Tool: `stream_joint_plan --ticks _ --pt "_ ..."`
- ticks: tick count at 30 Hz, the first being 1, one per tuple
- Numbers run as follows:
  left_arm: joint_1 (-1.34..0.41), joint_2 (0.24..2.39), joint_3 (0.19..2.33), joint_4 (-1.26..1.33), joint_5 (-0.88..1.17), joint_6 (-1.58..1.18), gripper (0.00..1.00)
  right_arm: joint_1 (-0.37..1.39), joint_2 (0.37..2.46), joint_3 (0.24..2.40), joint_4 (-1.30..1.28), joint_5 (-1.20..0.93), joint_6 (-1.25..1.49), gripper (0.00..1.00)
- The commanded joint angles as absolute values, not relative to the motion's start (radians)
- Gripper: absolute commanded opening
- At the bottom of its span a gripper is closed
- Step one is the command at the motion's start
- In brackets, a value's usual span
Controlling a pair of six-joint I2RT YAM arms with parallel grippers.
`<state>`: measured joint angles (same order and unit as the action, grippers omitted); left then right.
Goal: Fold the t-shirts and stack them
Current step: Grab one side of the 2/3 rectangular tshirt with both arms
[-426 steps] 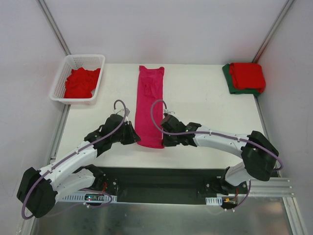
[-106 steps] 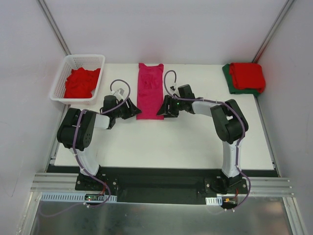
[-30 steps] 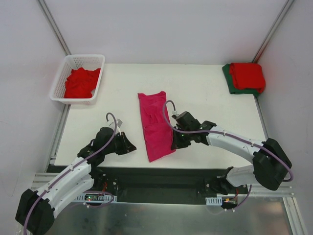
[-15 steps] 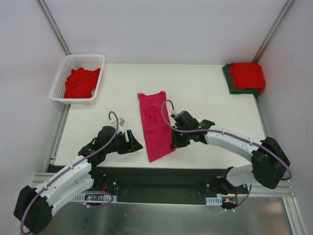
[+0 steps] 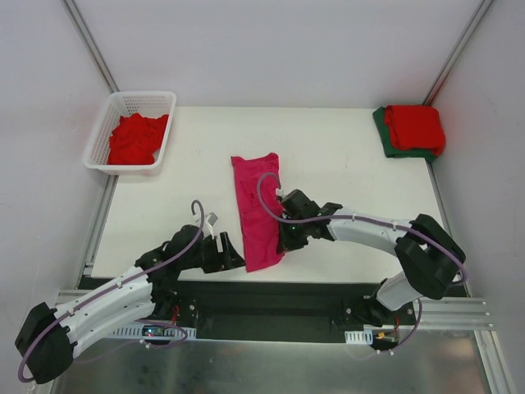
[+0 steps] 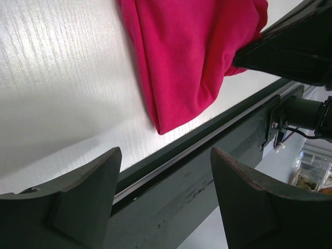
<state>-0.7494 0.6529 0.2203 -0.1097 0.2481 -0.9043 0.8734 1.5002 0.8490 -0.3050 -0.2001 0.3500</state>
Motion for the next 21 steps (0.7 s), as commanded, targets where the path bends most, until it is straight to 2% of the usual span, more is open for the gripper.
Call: stream_joint_plan --ticks 1,6,16,21 --pt "-0.776 0.635 0.212 -0.078 0.193 -0.948 0.7 0.907 1.577 0.905 -0.23 -0.247 0.383 0.01" --pt "-0.785 0.637 0.195 -0.075 0.17 -0.956 0.69 0.933 1.588 0.92 -0.236 -0.241 0.382 0.01" --pt "-0.796 0.675 0.172 -0.071 0.124 -0.928 0.52 0.933 1.562 0.914 -0.262 -0.219 0.377 0.02" --pt "-0.798 0.693 0.161 -0.049 0.097 -0.923 0.51 0.933 1.557 0.922 -0.275 -0.213 0.374 0.01"
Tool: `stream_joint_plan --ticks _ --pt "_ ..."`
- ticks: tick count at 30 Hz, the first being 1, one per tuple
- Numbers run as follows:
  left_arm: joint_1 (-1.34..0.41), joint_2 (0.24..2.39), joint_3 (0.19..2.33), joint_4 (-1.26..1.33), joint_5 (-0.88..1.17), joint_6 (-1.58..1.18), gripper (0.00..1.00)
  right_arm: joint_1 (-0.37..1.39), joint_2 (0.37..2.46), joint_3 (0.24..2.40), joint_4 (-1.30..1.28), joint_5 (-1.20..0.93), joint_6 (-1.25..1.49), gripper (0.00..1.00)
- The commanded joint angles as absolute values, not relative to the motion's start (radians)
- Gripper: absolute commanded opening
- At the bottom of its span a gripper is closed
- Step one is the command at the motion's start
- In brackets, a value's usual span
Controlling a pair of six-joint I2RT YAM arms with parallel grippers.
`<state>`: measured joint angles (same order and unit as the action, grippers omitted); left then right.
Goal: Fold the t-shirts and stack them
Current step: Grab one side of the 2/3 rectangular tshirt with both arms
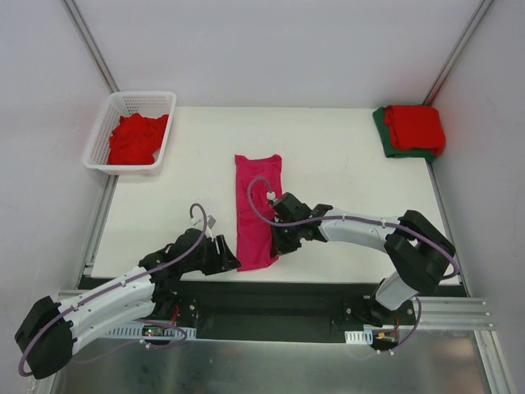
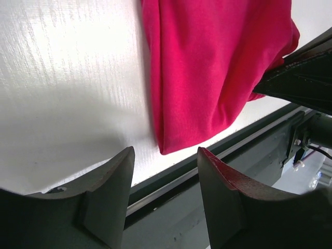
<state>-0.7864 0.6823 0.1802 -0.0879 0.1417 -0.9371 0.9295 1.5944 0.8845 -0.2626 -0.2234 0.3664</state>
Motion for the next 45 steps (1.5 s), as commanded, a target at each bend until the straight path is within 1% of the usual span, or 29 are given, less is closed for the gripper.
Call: stream_joint_plan --ticks 1,6,14,18,19,21,22,24,25,27,28,37,41,45 --pt "-0.799 0.696 0.16 -0.043 0.094 -0.923 0.51 0.933 1.554 0.922 -0.276 -0.212 0.373 0.01" --pt "-0.799 0.732 0.135 -0.003 0.095 -0.937 0.51 0.933 1.549 0.923 -0.287 -0.21 0.365 0.01" --pt "-0.821 0.825 0.129 0.129 0.107 -0.954 0.5 0.933 1.539 0.92 -0.296 -0.201 0.364 0.01" --pt "-0.845 0.871 0.143 0.149 0.103 -0.957 0.48 0.933 1.537 0.92 -0.304 -0.195 0.359 0.01" --pt "-0.85 0.874 0.143 0.15 0.101 -0.96 0.41 0.931 1.537 0.92 -0.304 -0.193 0.359 0.01" --pt "-0.86 0.882 0.144 0.156 0.098 -0.962 0.35 0.933 1.536 0.92 -0.305 -0.192 0.357 0.01" --pt "-0.864 0.882 0.141 0.156 0.097 -0.965 0.29 0.931 1.536 0.92 -0.305 -0.192 0.356 0.01" --pt "-0.868 0.885 0.141 0.158 0.091 -0.966 0.25 0.933 1.536 0.919 -0.307 -0.19 0.357 0.01" --pt "-0.87 0.885 0.141 0.16 0.089 -0.969 0.18 0.933 1.536 0.917 -0.305 -0.19 0.357 0.01" --pt "-0.873 0.89 0.14 0.161 0.084 -0.971 0.09 0.933 1.534 0.916 -0.305 -0.187 0.357 0.01" --pt "-0.874 0.89 0.14 0.161 0.084 -0.971 0.0 0.931 1.534 0.914 -0.305 -0.189 0.359 0.02" --pt "-0.877 0.873 0.164 0.131 0.066 -0.956 0.0 0.933 1.513 0.913 -0.319 -0.172 0.35 0.01" --pt "-0.877 0.853 0.268 0.048 0.038 -0.91 0.0 0.933 1.477 0.928 -0.353 -0.152 0.339 0.01" --pt "-0.877 0.877 0.363 0.012 0.038 -0.859 0.0 0.931 1.433 0.96 -0.394 -0.12 0.319 0.01"
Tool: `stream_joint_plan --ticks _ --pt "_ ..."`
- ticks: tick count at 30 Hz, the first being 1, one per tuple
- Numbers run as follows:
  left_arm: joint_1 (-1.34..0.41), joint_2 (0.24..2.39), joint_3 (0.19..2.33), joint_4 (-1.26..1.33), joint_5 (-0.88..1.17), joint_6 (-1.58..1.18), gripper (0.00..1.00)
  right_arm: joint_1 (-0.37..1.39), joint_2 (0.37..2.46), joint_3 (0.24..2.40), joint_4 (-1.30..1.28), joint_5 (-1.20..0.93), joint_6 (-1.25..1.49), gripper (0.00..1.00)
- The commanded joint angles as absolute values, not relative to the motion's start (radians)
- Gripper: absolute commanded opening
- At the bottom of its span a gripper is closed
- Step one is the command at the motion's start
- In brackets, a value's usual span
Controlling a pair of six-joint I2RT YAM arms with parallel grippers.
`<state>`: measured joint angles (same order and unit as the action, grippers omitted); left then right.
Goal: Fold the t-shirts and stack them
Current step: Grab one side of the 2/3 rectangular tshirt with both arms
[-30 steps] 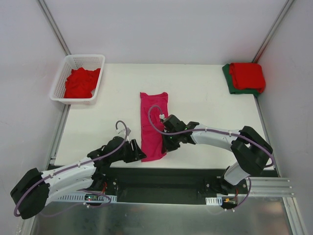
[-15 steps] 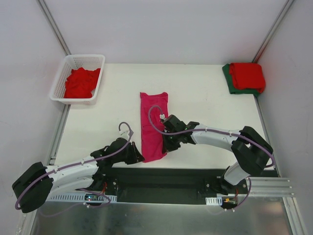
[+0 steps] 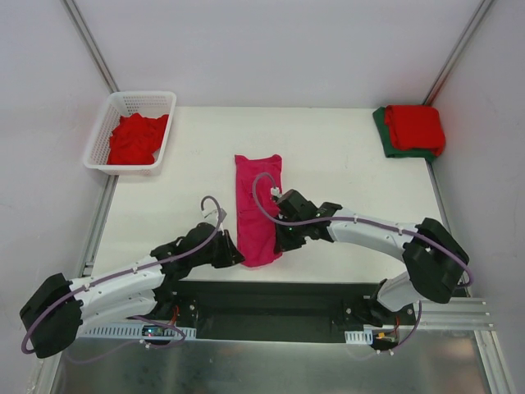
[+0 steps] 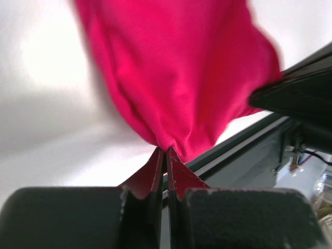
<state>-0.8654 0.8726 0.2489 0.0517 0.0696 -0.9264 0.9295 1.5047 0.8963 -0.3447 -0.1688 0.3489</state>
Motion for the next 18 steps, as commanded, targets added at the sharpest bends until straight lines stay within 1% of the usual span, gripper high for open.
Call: stream_joint_plan --ticks 1,11,16,18 --pt "-0.877 0.887 0.395 0.009 0.04 -0.854 0.0 0.931 1.43 0.982 -0.405 -0.114 0.307 0.01" --pt "-0.876 0.928 0.54 -0.057 0.005 -0.778 0.0 0.93 1.424 1.043 -0.463 -0.061 0.267 0.01" --pt "-0.868 0.925 0.601 -0.142 -0.093 -0.729 0.0 0.914 1.417 1.046 -0.466 -0.012 0.265 0.02" --pt "-0.856 0.923 0.612 -0.152 -0.101 -0.71 0.0 0.899 1.41 1.049 -0.469 -0.006 0.255 0.01"
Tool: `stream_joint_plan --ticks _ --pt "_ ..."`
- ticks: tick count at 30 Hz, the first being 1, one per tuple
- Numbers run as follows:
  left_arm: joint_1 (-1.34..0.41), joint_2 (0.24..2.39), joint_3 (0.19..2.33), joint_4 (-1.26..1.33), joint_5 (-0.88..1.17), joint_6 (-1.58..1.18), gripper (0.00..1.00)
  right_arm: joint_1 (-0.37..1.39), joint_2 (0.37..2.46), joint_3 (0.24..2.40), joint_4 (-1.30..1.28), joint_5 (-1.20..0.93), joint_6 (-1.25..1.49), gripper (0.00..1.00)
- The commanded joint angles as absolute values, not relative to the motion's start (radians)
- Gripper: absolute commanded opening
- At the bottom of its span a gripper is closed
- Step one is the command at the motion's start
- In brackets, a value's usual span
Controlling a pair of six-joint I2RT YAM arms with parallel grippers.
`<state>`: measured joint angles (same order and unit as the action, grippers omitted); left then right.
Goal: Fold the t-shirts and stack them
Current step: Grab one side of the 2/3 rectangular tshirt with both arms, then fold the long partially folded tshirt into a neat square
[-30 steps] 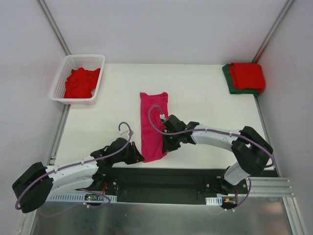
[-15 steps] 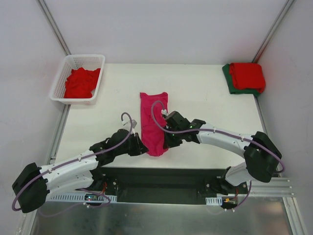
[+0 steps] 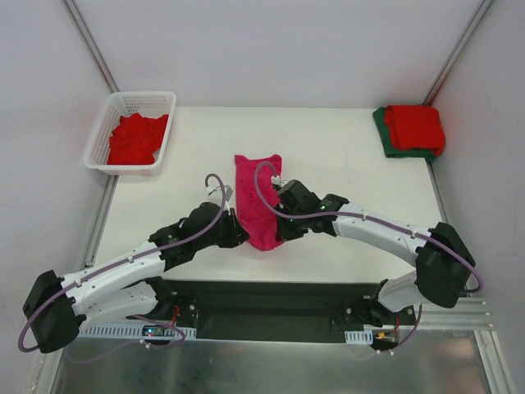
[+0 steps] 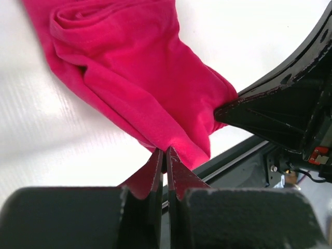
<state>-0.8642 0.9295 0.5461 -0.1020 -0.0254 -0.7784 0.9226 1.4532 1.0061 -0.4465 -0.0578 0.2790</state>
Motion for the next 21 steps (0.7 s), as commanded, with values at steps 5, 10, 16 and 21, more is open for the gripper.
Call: stream_joint_plan --ticks 5,10,16,21 --pt "-0.787 0.931 0.64 -0.158 -0.081 -0.672 0.0 0.848 1.411 1.061 -0.472 0.018 0.226 0.01" --pt "-0.746 0.962 0.666 -0.158 -0.06 -0.638 0.0 0.793 1.427 1.097 -0.472 0.012 0.189 0.01" --pt "-0.692 1.003 0.699 -0.152 -0.037 -0.604 0.0 0.747 1.483 1.164 -0.469 0.009 0.163 0.01" --pt "-0.65 1.035 0.724 -0.138 -0.015 -0.569 0.0 0.721 1.531 1.239 -0.469 -0.043 0.141 0.02"
